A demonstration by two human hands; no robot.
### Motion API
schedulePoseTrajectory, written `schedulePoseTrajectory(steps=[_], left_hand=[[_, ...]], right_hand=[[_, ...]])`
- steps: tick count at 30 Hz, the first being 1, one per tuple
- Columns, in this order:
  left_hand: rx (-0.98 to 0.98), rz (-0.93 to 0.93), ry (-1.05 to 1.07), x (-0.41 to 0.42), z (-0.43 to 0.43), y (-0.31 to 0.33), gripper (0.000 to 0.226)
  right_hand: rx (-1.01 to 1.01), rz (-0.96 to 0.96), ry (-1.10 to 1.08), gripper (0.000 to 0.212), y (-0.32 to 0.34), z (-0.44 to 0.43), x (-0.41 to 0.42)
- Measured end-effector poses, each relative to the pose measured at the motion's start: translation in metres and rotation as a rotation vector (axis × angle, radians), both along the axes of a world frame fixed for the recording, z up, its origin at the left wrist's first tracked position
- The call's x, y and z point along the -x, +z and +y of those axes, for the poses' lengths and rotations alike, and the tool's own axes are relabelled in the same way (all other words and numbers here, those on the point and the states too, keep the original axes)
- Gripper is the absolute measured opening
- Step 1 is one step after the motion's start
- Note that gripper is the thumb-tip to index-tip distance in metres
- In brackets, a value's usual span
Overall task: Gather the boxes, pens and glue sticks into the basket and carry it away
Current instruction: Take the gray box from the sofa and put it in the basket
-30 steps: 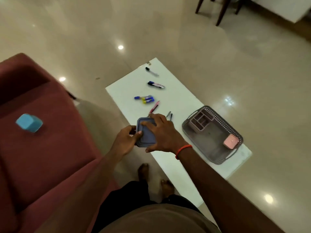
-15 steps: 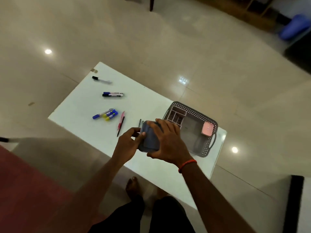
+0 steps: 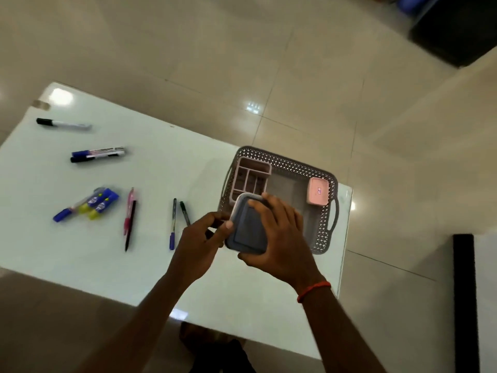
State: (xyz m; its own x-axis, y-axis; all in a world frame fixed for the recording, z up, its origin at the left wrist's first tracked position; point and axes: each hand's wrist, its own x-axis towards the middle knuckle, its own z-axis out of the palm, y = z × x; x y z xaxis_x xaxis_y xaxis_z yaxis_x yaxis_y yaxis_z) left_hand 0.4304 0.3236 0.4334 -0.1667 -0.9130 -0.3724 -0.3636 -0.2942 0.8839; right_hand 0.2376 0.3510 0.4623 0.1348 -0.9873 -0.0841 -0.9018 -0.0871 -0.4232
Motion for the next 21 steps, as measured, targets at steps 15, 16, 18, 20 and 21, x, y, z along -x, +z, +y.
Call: schedulePoseTrajectory(steps=[15, 16, 18, 20, 21], left_hand=[[0.141, -0.283, -0.426, 0.059, -0.026, -0.104, 0.083], [0.120, -0.277, -0.414, 0.061, -0.028, -0.105, 0.083], [0.103, -0.292, -0.406, 0.065, -0.030, -0.106, 0.083], [0.105, -0.303, -0.390, 0.067, -0.029, -0.109, 0.082], [0.102, -0.297, -0.376, 0.067, -0.028, -0.110, 0.083]], right_hand=[[-0.030, 0.055, -0.196, 0.101, -0.110, -0.044, 0.114], [-0.050, 0.053, -0.171, 0.101, -0.114, -0.049, 0.116], [-0.082, 0.062, -0.115, 0.100, -0.123, -0.060, 0.118], [-0.094, 0.075, -0.072, 0.100, -0.132, -0.072, 0.118], [-0.092, 0.082, -0.056, 0.099, -0.136, -0.078, 0.118]])
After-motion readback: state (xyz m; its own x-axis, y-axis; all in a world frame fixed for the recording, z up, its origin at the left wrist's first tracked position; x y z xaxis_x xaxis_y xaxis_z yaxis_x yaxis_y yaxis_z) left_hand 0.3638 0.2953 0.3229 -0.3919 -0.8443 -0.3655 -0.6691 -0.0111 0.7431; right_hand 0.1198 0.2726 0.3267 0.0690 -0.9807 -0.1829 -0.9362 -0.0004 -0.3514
